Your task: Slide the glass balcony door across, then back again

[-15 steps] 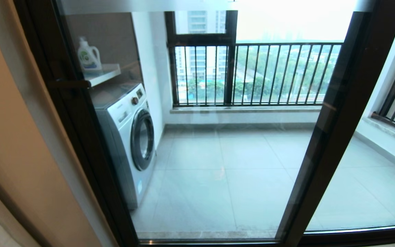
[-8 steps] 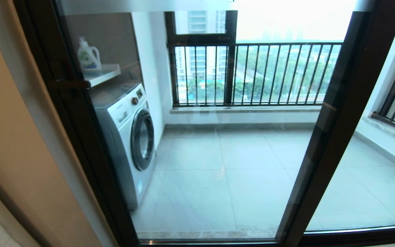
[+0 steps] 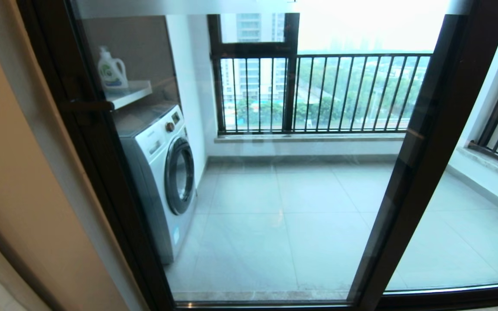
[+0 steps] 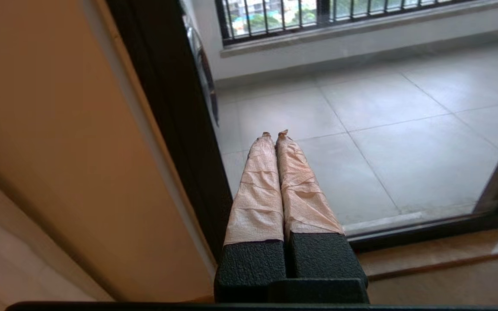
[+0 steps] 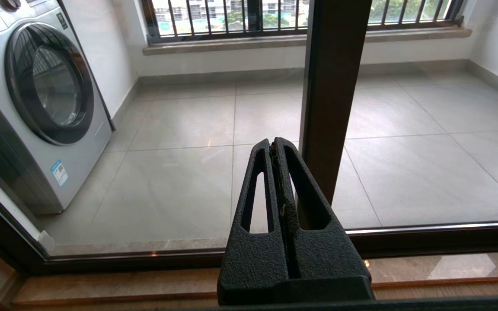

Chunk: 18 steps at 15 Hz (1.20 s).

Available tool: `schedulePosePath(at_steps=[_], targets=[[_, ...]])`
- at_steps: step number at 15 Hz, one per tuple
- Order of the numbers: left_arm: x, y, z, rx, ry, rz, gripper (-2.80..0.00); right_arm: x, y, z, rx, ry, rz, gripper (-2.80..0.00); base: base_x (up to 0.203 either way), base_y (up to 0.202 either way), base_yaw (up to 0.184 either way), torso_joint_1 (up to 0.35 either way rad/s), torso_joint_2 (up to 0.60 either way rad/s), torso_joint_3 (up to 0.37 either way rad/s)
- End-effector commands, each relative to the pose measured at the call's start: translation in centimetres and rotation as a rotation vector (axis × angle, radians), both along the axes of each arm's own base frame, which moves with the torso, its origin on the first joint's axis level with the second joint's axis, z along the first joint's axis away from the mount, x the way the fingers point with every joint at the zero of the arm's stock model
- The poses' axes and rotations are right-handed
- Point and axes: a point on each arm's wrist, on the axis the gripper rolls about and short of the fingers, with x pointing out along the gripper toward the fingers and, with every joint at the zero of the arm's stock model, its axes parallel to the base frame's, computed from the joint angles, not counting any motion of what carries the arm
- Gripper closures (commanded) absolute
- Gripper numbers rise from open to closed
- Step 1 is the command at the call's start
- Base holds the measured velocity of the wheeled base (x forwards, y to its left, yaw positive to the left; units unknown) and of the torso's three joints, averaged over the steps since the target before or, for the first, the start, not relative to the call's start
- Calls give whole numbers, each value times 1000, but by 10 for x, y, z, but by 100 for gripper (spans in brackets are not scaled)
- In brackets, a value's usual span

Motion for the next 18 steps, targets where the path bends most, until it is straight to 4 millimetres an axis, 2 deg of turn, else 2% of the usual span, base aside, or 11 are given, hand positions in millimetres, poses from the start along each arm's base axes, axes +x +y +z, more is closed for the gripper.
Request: schedulePosePath(at_steps=[1, 3, 5, 8, 11, 18], targets=[[7, 1, -17, -56, -1, 30, 0, 0, 0, 0, 0, 2, 0, 0, 0, 0, 0, 0, 0, 0], [7, 2, -16, -142, 10, 60, 0, 0, 0, 0, 0, 1, 1, 0, 0, 0, 0, 0, 0, 0], [6, 2, -16, -122, 8, 83, 0, 0, 0, 0, 0, 1, 1, 0, 0, 0, 0, 0, 0, 0], [9, 2, -23, 33, 14, 96, 0, 0, 0, 0, 0, 1, 1, 0, 0, 0, 0, 0, 0, 0], [9, 2, -23, -44, 23, 95, 0, 0, 0, 0, 0, 1, 1, 0, 0, 0, 0, 0, 0, 0], [9, 3, -23, -87, 24, 115, 0, 1, 0, 1, 13, -25, -9, 0, 0, 0, 0, 0, 0, 0]])
